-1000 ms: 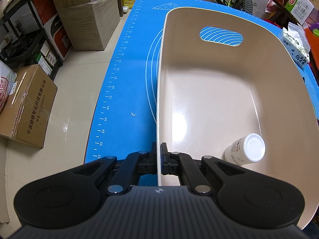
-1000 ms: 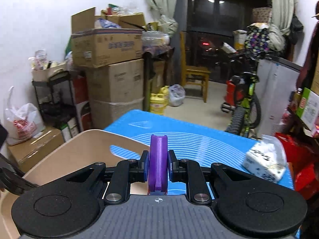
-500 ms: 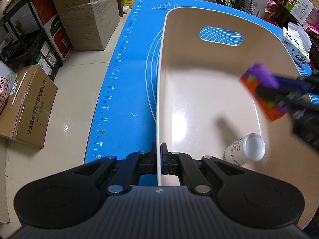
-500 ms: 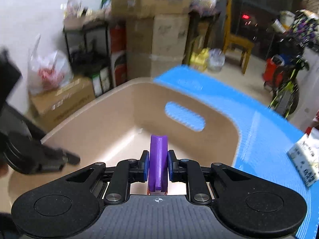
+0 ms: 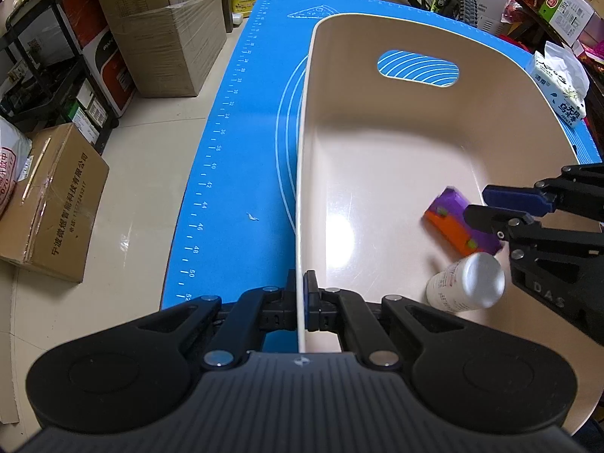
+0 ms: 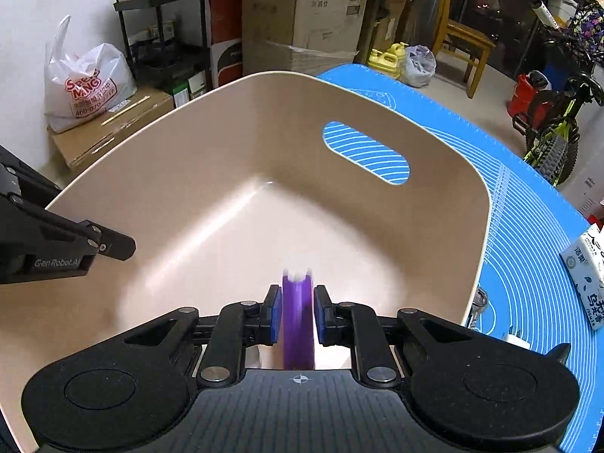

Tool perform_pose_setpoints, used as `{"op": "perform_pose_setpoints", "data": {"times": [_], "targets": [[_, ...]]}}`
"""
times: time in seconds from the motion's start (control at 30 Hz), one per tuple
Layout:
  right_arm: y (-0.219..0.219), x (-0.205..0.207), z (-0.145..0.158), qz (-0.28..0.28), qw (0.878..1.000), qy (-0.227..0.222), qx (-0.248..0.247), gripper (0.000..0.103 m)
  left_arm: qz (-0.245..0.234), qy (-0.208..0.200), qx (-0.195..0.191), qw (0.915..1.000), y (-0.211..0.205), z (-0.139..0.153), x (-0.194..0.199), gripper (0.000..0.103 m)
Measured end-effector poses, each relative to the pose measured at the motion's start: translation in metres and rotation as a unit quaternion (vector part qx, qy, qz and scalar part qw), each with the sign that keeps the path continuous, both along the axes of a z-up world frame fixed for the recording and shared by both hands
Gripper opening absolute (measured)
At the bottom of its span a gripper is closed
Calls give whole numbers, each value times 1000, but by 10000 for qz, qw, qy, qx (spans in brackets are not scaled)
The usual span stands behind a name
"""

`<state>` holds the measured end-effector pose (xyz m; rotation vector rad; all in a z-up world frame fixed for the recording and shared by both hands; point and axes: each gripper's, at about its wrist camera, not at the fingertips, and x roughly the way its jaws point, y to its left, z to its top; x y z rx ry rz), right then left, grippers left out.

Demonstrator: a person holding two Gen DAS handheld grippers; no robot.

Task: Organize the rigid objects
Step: 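Drop the lighter into the bin by opening the right tool, then grasp the keys on the ring with the right tool and lift them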

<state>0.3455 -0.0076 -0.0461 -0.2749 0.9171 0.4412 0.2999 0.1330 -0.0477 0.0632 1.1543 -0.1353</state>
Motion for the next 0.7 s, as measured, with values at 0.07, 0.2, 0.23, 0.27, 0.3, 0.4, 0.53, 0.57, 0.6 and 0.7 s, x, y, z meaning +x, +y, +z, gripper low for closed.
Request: {"op": "perform_pose_setpoints", "data": {"times": [0.07,0.2,0.23,0.27,0.3,0.4,0.53,0.57,0.6,0.7], "targets": [[-4,0,3,-5,9999,-25,153,47,8,-1,-9,10000,0,0,0,3],[-20,-7,22,14,9986,-328,423,48,6,-2,-11,10000,1,0,0,3],[-25,-9,28,3,9978,-445,489,48,4,-2,-6,10000,1,0,0,3],[-30,-11,34,-24,9970,-554,542,48,4,-2,-6,10000,1,0,0,3],[-36,-12,40,-66,9961,-660,584,48,5,-2,-9,10000,1,0,0,3],[-58,-15,57,-206,9923,-1018,673,48,4,-3,-8,10000,1,0,0,3],[-93,-13,76,-485,9876,-1327,679,48,2,-4,-2,10000,1,0,0,3],[-102,-11,77,-564,9870,-1374,620,48,-2,-5,1,10000,1,0,0,3],[-111,-9,78,-652,9863,-1418,543,48,-3,-4,-1,10000,1,0,0,3],[-134,-2,74,-815,9851,-1469,367,48,-4,0,-9,10000,1,0,-1,3]]}}
